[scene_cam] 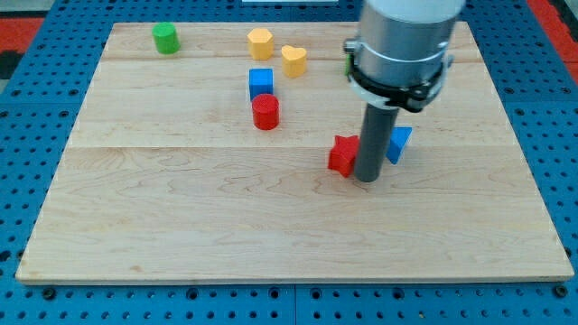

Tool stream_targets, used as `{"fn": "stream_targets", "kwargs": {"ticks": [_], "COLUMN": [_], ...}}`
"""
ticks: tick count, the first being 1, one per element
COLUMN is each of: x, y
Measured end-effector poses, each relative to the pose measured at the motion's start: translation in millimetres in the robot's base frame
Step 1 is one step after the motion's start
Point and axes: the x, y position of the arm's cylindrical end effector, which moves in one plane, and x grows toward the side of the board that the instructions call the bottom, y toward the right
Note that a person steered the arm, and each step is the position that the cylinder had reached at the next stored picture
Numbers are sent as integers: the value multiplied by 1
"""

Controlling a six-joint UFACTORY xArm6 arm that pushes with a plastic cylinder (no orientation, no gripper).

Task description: Move the blue triangle towards the top right of the board

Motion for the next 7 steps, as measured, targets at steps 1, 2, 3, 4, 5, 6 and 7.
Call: {"fn": "stream_targets", "kwargs": {"ticks": [1,2,3,4,5,6,7], "x": [-35,-39,-83,-123,-107,-118,-146], "y": [51,85,84,91,98,105,105]}}
